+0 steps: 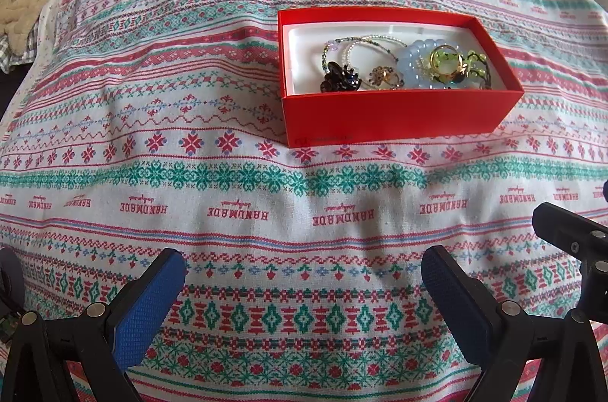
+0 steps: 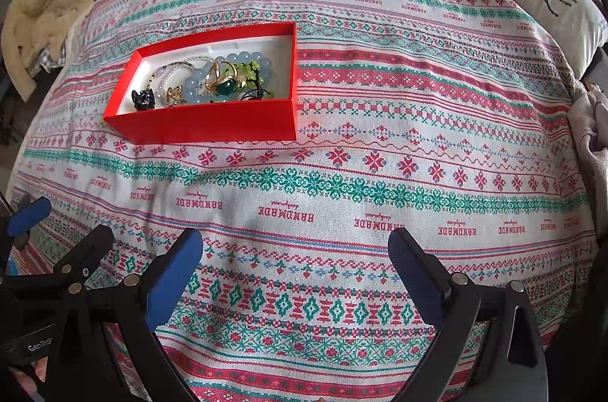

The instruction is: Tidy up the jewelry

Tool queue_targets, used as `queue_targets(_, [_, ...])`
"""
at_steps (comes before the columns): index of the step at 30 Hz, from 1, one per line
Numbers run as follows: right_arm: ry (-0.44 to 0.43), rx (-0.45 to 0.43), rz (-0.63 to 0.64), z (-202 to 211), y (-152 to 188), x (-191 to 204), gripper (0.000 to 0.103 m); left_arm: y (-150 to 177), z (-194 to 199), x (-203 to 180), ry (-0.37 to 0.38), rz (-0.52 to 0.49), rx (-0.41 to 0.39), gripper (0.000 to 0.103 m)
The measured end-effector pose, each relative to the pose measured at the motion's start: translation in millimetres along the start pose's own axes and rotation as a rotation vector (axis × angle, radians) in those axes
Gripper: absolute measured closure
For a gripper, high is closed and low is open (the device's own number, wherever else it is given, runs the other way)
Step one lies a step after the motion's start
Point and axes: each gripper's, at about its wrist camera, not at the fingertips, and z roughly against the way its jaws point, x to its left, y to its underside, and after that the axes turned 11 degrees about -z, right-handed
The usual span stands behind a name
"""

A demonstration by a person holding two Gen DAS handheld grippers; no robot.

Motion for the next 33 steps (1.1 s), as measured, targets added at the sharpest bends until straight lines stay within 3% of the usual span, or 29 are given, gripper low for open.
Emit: queue_targets(33, [0.005,0.005,0.011,-0.8,4.0,3.7,0.004,1.3,-8.2,4.4,0.008,0.030,0.035,0.000])
